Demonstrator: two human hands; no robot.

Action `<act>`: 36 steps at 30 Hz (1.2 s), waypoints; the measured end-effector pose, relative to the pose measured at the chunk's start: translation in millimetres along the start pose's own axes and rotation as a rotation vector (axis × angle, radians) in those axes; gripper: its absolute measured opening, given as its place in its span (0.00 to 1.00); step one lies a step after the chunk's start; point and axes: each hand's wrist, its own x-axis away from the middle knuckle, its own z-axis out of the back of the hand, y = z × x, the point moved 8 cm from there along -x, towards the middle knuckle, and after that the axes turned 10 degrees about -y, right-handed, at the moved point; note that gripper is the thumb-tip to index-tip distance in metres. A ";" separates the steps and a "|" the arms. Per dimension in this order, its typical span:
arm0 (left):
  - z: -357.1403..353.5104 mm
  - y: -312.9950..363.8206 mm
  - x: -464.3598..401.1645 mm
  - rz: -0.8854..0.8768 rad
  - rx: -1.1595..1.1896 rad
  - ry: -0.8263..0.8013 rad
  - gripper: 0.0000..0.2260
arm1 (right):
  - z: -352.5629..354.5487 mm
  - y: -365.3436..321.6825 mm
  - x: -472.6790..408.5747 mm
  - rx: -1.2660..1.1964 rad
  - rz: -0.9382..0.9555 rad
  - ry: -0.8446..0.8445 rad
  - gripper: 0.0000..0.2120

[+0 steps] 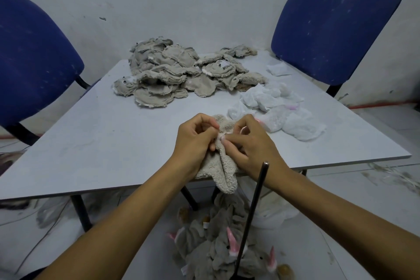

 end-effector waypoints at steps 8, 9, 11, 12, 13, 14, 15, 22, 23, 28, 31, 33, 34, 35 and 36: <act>-10.5 11.6 5.6 -0.134 -0.242 -0.037 0.16 | 10.5 5.4 2.4 -0.054 -0.102 0.149 0.07; -10.8 12.1 5.7 -0.136 -0.264 -0.029 0.14 | 11.9 4.8 3.4 -0.056 -0.078 0.158 0.06; -6.8 11.8 5.0 -0.128 -0.280 0.012 0.12 | 12.3 1.2 5.2 -0.057 -0.011 0.142 0.06; -3.5 10.9 4.9 -0.120 -0.260 0.038 0.12 | 9.4 -0.4 5.7 -0.045 0.011 0.111 0.08; -0.5 10.3 4.5 -0.114 -0.231 0.059 0.13 | 4.9 -2.7 6.5 -0.014 0.030 0.074 0.11; 1.4 10.4 4.3 -0.109 -0.218 0.074 0.14 | 1.4 -4.3 6.9 0.018 0.047 0.043 0.13; 2.0 10.9 4.7 -0.110 -0.233 0.080 0.14 | -0.3 -5.2 6.6 0.041 0.063 0.021 0.13; -3.9 14.7 7.0 -0.136 -0.401 0.063 0.14 | 2.6 1.2 2.9 -0.079 0.026 -0.020 0.13; -2.8 13.7 7.0 -0.132 -0.385 0.073 0.13 | 3.1 -0.8 3.2 -0.061 0.031 -0.012 0.13; -5.3 17.7 11.2 -0.172 -0.429 0.060 0.13 | -5.0 -8.7 2.6 0.099 0.047 -0.039 0.11; -8.1 19.0 10.0 -0.178 -0.424 0.035 0.14 | -2.3 -5.4 2.6 0.026 0.006 -0.047 0.12; -5.5 18.0 7.5 -0.163 -0.405 0.053 0.13 | 4.3 8.8 1.1 -0.205 -0.104 -0.052 0.13; -4.4 17.6 7.1 -0.152 -0.403 0.063 0.13 | 5.1 14.8 1.2 -0.290 -0.149 -0.081 0.14; -3.4 16.5 6.9 -0.142 -0.401 0.066 0.13 | 5.0 16.0 1.5 -0.302 -0.158 -0.129 0.15; -2.8 17.2 8.0 -0.139 -0.398 0.070 0.13 | 3.1 14.0 1.6 -0.279 -0.143 -0.188 0.17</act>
